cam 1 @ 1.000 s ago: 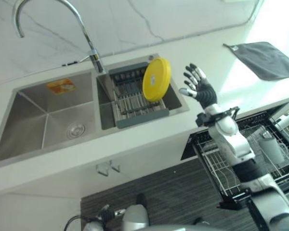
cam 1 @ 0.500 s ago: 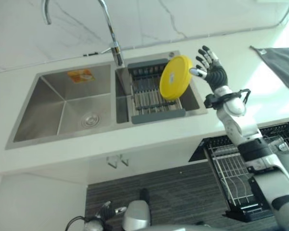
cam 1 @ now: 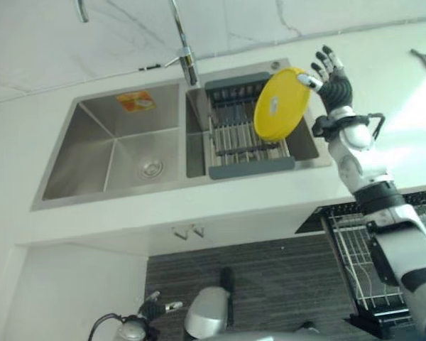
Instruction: Place the dishes in the dishwasher.
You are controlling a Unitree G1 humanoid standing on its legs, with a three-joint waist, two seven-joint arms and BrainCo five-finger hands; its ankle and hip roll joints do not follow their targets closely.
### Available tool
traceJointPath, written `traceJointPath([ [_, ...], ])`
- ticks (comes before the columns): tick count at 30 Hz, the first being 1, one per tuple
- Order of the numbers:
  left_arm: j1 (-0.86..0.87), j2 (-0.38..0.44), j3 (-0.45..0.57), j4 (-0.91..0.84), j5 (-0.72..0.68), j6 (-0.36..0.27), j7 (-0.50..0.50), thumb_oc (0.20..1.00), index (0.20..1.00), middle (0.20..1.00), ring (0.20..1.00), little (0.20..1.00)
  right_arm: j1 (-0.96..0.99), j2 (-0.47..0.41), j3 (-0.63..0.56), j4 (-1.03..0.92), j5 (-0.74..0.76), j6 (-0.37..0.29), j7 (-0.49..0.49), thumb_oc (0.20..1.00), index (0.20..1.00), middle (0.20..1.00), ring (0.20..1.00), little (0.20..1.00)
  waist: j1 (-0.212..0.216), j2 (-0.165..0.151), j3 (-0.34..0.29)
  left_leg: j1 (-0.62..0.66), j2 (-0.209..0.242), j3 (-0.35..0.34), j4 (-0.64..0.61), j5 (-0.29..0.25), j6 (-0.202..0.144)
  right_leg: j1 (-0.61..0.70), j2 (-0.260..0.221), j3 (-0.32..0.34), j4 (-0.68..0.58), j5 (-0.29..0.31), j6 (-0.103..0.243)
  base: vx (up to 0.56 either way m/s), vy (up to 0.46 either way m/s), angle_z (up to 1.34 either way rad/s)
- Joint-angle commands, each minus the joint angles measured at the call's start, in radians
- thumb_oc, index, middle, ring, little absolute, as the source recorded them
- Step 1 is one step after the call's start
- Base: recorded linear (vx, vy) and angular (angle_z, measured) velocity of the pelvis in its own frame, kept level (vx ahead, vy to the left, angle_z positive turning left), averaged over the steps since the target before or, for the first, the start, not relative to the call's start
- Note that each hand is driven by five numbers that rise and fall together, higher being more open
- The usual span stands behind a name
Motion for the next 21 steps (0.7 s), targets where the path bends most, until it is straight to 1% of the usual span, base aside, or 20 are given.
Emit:
traceJointPath([
  [1,-0.001,0.041,-0.052,0.013,0.018,-0.042,-0.019,1.000,1.000,1.000,1.000,1.000,-0.102,-0.063,-0.005,0.019,0.035,-0.075,0.002,1.000,1.000,1.000,1.000,1.000,0.045,0.027,-0.043,0.041,0.061,-0.035,-0.007,-0.063,-0.047,-0.082,-0.054,0.053,0.170,-0.098,0.007,-0.01,0.013,0.03],
  [3,0.002,0.041,-0.054,0.008,0.022,-0.049,-0.026,1.000,1.000,1.000,1.000,1.000,-0.108,-0.066,-0.004,0.033,0.035,-0.076,0.003,1.000,1.000,1.000,1.000,1.000,0.049,0.030,-0.039,0.039,0.060,-0.038,-0.010,-0.061,-0.048,-0.081,-0.054,0.051,0.169,-0.098,0.007,0.00,0.000,0.00],
  [5,0.003,0.037,-0.059,0.007,0.035,-0.060,-0.031,1.000,1.000,1.000,1.000,1.000,-0.108,-0.065,-0.003,0.054,0.037,-0.093,0.004,1.000,1.000,1.000,1.000,1.000,0.052,0.033,-0.035,0.037,0.061,-0.039,-0.007,-0.060,-0.049,-0.081,-0.058,0.048,0.172,-0.097,0.006,0.00,0.000,0.00],
  [8,0.004,0.034,-0.067,-0.002,0.039,-0.057,-0.029,1.000,1.000,1.000,1.000,1.000,-0.113,-0.061,-0.010,0.064,0.036,-0.102,-0.002,1.000,1.000,1.000,1.000,1.000,0.053,0.038,-0.031,0.037,0.062,-0.038,-0.006,-0.059,-0.050,-0.082,-0.063,0.045,0.177,-0.097,0.008,0.00,0.000,0.00],
  [12,0.007,0.035,-0.065,-0.003,0.040,-0.049,-0.029,1.000,1.000,1.000,1.000,1.000,-0.114,-0.055,-0.013,0.067,0.035,-0.099,-0.012,1.000,1.000,1.000,1.000,1.000,0.051,0.042,-0.026,0.038,0.061,-0.038,-0.005,-0.057,-0.051,-0.083,-0.067,0.048,0.180,-0.095,0.008,0.00,0.000,0.00],
  [21,0.009,0.024,-0.062,0.012,0.041,-0.054,-0.030,1.000,1.000,1.000,1.000,1.000,-0.104,-0.045,0.001,0.092,0.018,-0.082,0.024,1.000,1.000,1.000,1.000,1.000,0.046,0.052,-0.013,0.037,0.061,-0.036,0.001,-0.056,-0.049,-0.093,-0.081,0.056,0.190,-0.089,0.011,0.00,0.000,0.00],
])
